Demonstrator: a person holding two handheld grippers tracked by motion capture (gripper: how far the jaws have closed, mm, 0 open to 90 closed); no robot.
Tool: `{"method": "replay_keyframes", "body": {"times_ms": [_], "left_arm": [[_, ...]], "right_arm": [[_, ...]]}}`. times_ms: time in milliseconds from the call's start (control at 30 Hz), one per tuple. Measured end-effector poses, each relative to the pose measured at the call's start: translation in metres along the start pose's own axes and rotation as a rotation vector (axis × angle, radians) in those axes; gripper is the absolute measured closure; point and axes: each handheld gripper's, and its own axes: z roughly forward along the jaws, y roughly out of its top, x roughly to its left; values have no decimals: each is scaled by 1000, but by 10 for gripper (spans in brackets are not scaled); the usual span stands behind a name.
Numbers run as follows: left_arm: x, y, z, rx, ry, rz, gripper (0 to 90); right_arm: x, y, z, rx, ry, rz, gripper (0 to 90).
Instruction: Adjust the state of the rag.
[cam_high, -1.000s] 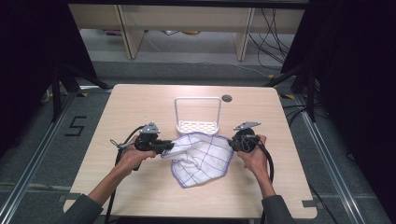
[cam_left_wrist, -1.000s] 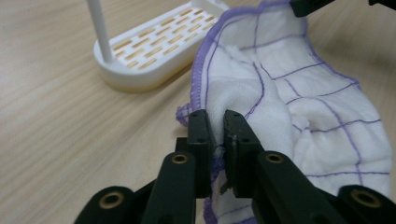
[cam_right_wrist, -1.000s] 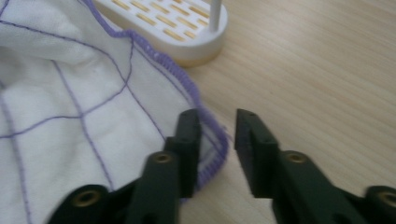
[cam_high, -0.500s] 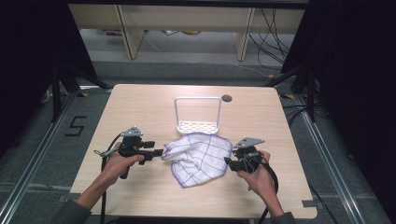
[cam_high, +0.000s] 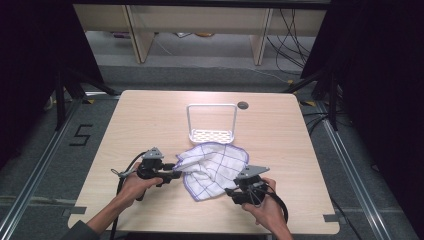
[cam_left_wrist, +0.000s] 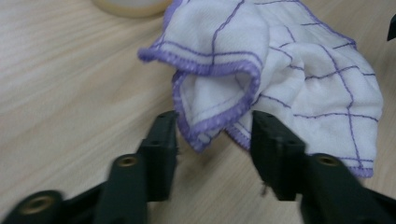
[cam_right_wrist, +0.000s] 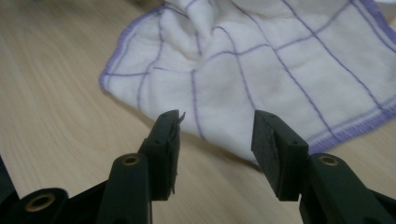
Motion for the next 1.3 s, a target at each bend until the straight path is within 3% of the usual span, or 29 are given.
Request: {"method": "replay_keyframes", "body": {"times_ms": [33, 133, 367, 467, 500, 567, 667, 767, 833, 867, 933, 1033, 1100, 1133, 1167, 1233, 1267, 1300], "left_arm": [[-2, 2, 0, -3, 3, 17, 697], [-5, 7, -6, -23, -1, 41, 856], [-14, 20, -26, -53, -45, 71, 873], [-13, 21, -29, -60, -50, 68, 873], [-12, 21, -31, -55, -59, 66, 873], [-10, 20, -35, -64, -57, 53, 874], [-7, 19, -42, -80, -79, 31, 874], [-7, 16, -50, -89, -91, 15, 875], [-5, 14, -54, -92, -108, 4, 875], [-5, 14, -54, -90, -114, -5, 875], [-7, 14, -51, -91, -125, -14, 874], [-8, 13, -42, -66, -116, -7, 868], [-5, 10, -26, -41, -90, -17, 858], [-2, 9, -22, -39, -76, -26, 849], [0, 8, -19, -45, -64, -32, 833], [2, 6, -17, -43, -58, -38, 777], [4, 4, -17, -39, -60, -38, 744], [4, 3, -19, -44, -52, -44, 697]], "right_arm": [[3, 1, 4, -10, 6, -14, 522], [11, 7, 14, 7, 23, -18, 496], [21, 14, 41, 59, 0, -38, 489], [20, 14, 47, 81, -6, -60, 678], [16, 15, 45, 79, 5, -63, 766], [12, 15, 39, 78, 16, -63, 824], [3, 16, 23, 53, 29, -93, 839], [-9, 17, 1, 60, 79, -111, 839], [-16, 16, -15, 69, 76, -49, 839], [-21, 15, -22, 82, 119, -72, 839], [-27, 14, -30, 73, 131, -74, 838], [-28, 13, -27, 96, 111, -59, 830], [-28, 10, -16, 113, 81, -32, 811], [-31, 7, -9, 81, 63, -58, 798], [-31, 5, -7, 83, 71, -18, 778], [-34, 4, -4, 64, 51, -19, 741], [-35, 2, -5, 26, 39, 7, 701], [-36, 2, -7, 4, 35, -3, 668]]}}
